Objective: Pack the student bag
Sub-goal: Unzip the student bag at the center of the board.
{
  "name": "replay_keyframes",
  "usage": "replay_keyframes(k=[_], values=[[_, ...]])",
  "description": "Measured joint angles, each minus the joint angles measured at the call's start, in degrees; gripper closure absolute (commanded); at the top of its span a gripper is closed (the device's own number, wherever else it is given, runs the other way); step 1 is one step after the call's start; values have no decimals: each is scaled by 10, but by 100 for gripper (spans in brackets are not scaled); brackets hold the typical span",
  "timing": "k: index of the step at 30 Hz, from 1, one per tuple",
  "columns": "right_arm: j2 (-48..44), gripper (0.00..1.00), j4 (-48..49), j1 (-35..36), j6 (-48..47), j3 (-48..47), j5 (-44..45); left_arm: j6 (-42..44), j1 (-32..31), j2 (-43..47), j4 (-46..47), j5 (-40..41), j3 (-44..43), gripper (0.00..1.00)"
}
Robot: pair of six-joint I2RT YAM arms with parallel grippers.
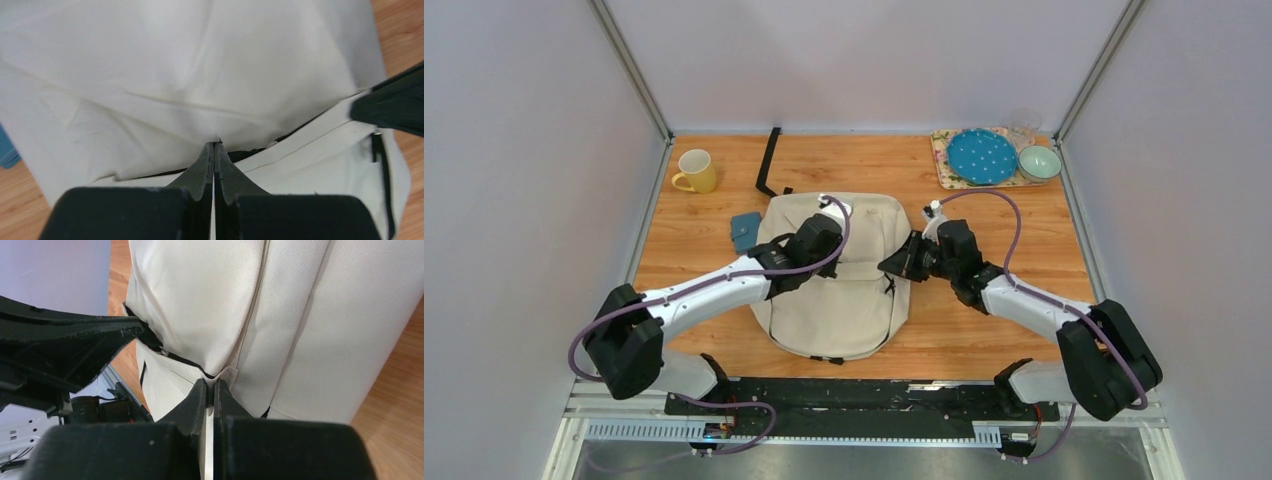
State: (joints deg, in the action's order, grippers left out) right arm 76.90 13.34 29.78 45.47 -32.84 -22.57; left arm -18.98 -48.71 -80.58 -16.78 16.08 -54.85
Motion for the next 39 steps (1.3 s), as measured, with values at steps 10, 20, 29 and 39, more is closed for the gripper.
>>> replay_keyframes(k=[10, 20, 29, 39], values=[[-63, 100, -110, -63, -57, -6, 58, 34, 136, 116, -23, 76, 139, 100], [-105, 41, -176, -80, -83, -8, 59, 43, 158, 139, -31, 45, 161, 27], [-175, 40, -229, -80, -93, -53, 68, 37, 221, 158, -30, 24, 161, 18], [-202, 39, -266, -77, -93, -50, 51, -8, 454, 90, 30, -117, 149, 18]])
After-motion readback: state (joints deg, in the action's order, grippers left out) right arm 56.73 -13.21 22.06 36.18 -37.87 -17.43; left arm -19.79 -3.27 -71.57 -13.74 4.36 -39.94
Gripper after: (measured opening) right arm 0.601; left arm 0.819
